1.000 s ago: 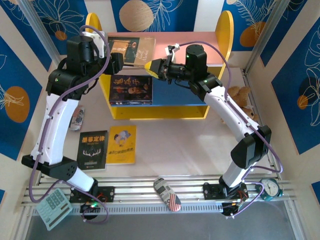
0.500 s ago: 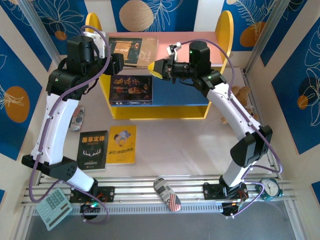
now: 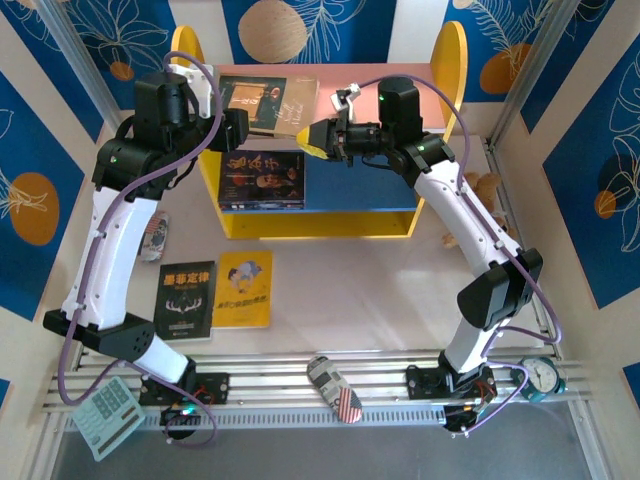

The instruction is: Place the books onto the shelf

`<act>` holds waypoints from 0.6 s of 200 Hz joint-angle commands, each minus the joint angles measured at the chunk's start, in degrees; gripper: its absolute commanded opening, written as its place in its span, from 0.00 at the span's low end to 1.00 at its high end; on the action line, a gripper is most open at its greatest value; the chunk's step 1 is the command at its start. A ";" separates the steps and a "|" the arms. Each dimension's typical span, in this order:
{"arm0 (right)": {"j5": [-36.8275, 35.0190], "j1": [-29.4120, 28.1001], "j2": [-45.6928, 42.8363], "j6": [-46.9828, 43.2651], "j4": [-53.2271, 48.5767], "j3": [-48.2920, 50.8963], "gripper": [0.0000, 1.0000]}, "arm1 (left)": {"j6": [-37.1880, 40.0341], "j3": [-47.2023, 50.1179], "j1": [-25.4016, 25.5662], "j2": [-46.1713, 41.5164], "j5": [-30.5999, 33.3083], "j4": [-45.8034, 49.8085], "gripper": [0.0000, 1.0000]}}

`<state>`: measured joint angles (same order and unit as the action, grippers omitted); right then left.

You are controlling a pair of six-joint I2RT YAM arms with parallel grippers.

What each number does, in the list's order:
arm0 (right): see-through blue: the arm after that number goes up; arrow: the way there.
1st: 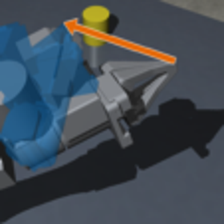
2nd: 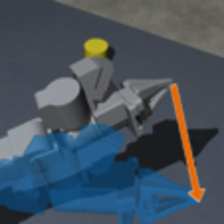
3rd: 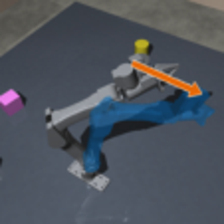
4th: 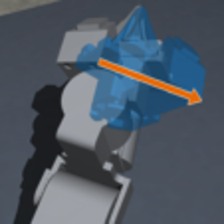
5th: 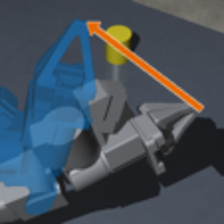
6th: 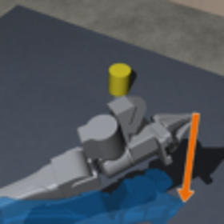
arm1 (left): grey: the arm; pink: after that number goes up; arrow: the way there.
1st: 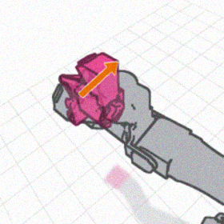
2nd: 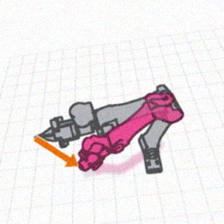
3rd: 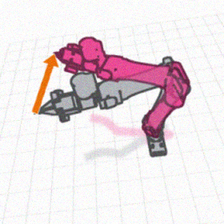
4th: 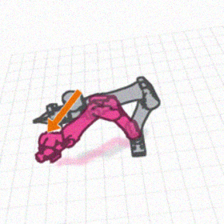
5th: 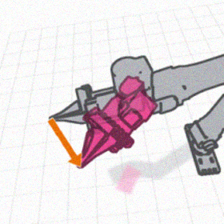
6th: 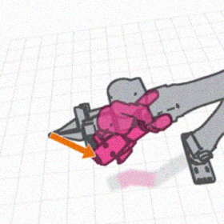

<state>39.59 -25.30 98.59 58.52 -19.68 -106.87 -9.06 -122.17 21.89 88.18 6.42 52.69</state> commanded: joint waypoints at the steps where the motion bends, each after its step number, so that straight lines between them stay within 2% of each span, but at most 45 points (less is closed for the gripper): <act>1: -1.75 1.92 -0.50 -3.38 -2.39 -1.56 0.07 | 1.05 0.50 -0.57 -0.83 0.08 1.10 0.72; 39: -3.32 3.33 -2.28 -3.09 -1.79 -0.58 0.07 | 0.82 0.52 -0.60 0.01 2.88 2.06 0.74; 120: -2.72 4.52 -1.58 -2.88 -1.73 -1.94 0.09 | -0.60 -3.66 -0.79 4.46 2.43 5.97 0.75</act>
<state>40.14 -23.33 97.32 57.47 -22.20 -107.02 -8.93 -123.76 21.87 90.91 8.60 55.53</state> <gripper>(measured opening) 0.106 0.747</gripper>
